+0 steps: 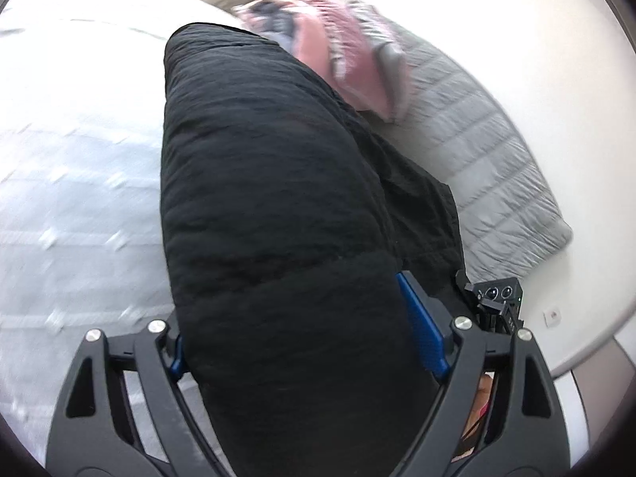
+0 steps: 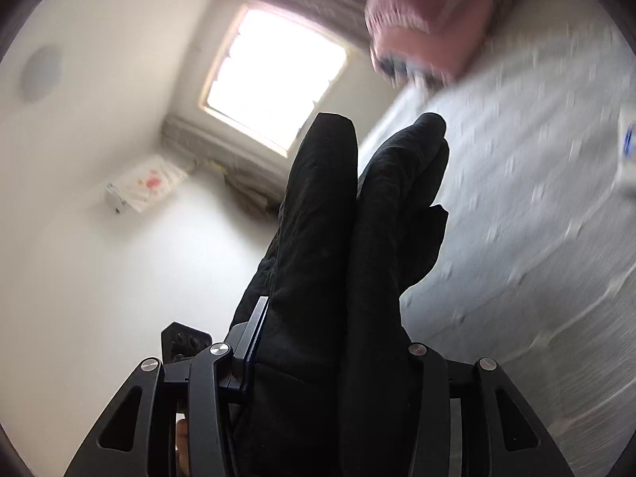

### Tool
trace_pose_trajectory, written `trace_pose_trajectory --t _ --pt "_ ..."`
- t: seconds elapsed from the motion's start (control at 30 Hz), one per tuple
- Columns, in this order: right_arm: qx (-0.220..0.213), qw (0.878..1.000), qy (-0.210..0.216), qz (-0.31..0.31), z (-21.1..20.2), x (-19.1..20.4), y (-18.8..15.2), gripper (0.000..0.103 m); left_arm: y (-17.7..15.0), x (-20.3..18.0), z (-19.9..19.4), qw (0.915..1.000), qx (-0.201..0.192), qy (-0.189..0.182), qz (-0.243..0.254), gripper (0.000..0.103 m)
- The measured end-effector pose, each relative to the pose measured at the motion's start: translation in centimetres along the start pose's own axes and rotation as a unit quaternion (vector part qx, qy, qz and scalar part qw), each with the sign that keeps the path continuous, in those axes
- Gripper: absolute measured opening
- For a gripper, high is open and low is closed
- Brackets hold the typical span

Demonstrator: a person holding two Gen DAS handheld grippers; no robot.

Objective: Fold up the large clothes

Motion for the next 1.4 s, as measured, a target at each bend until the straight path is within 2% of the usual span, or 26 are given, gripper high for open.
trace_pose_trajectory --t 0.03,0.07,0.1,0.17,0.23,0.3,0.33,0.4,0.47,0.6,0.77,0.83,0.9,0.97,1.0,1.13,1.2,1.27,1.4 --pt "-0.017 1.0 -0.007 0.005 -0.6 -0.2 0.5 0.047 0.5 -0.5 0.8 0.9999 0.001 -0.008 0.012 0.086" --pt "-0.032 0.999 -0.02 0.015 -1.2 -1.1 1.1 0.053 0.9 -0.6 1.6 0.9997 0.008 -0.009 0.02 0.087" --pt "-0.048 0.997 -0.043 0.03 -1.7 -2.2 1.7 0.055 1.2 -0.5 2.7 0.9993 0.021 0.0 0.03 0.09" --pt "-0.078 0.99 -0.104 0.048 -2.6 -5.2 2.1 0.068 0.9 1.1 5.6 0.9962 0.063 0.048 0.037 0.093" --pt "-0.087 0.981 -0.159 0.069 -3.5 -7.9 2.5 0.071 0.0 3.0 7.0 0.9898 0.091 0.103 0.036 0.093" --pt "-0.091 0.974 -0.184 0.091 -4.5 -9.6 2.5 0.071 -0.8 4.0 7.0 0.9857 0.094 0.133 0.044 0.095" --pt "-0.094 0.973 -0.189 0.09 -4.9 -9.7 2.6 0.071 -1.1 4.2 6.6 0.9867 0.087 0.131 0.042 0.097" --pt "-0.107 0.969 -0.211 0.069 -5.7 -9.0 2.7 0.073 -1.5 4.5 5.4 0.9852 0.078 0.149 0.032 0.098" --pt "-0.114 0.966 -0.227 0.052 -5.9 -8.2 2.8 0.083 -2.0 4.3 4.1 0.9817 0.078 0.17 0.037 0.101" --pt "-0.109 0.952 -0.285 0.007 -6.1 -5.7 2.1 0.084 -3.2 2.4 2.1 0.9755 0.081 0.197 0.056 0.102" --pt "-0.09 0.939 -0.329 -0.049 -6.5 -2.1 -0.9 0.085 -5.4 0.1 -1.1 0.9701 0.084 0.219 0.061 0.102" --pt "-0.082 0.933 -0.346 -0.062 -6.6 -0.9 -2.2 0.085 -6.6 -0.6 -2.7 0.9655 0.084 0.24 0.057 0.102" --pt "-0.072 0.928 -0.359 -0.072 -5.9 -0.1 -3.3 0.087 -7.8 -1.2 -3.9 0.9652 0.076 0.245 0.052 0.102" --pt "-0.057 0.92 -0.377 -0.091 -5.7 1.0 -5.2 0.1 -9.0 -1.7 -5.2 0.965 0.073 0.248 0.041 0.102" --pt "-0.053 0.916 -0.385 -0.1 -5.7 1.5 -6.2 0.103 -9.5 -1.8 -5.6 0.9637 0.073 0.254 0.039 0.102" --pt "-0.026 0.898 -0.421 -0.123 -5.6 2.3 -10.2 0.103 -11.5 -2.7 -5.8 0.9511 0.095 0.292 0.037 0.102" --pt "-0.021 0.887 -0.44 -0.135 -5.5 2.0 -11.6 0.103 -12.7 -3.1 -5.3 0.9512 0.105 0.288 0.033 0.102" --pt "-0.016 0.871 -0.468 -0.146 -5.6 1.7 -13.3 0.103 -13.8 -3.5 -4.8 0.9513 0.106 0.287 0.04 0.102" --pt "-0.017 0.86 -0.489 -0.143 -6.1 0.7 -15.4 0.103 -15.4 -4.5 -4.2 0.9423 0.119 0.306 0.065 0.102"
Point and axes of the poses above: each gripper's, at about its wrist camera, not at the fingertips, and z roughly the way its jaws point, x to its left, y to its top, the point moved 6 cm from there along z, roughly the way its jaws point, and after that the axes turned 11 degrees about z, right-handed, at the moved point
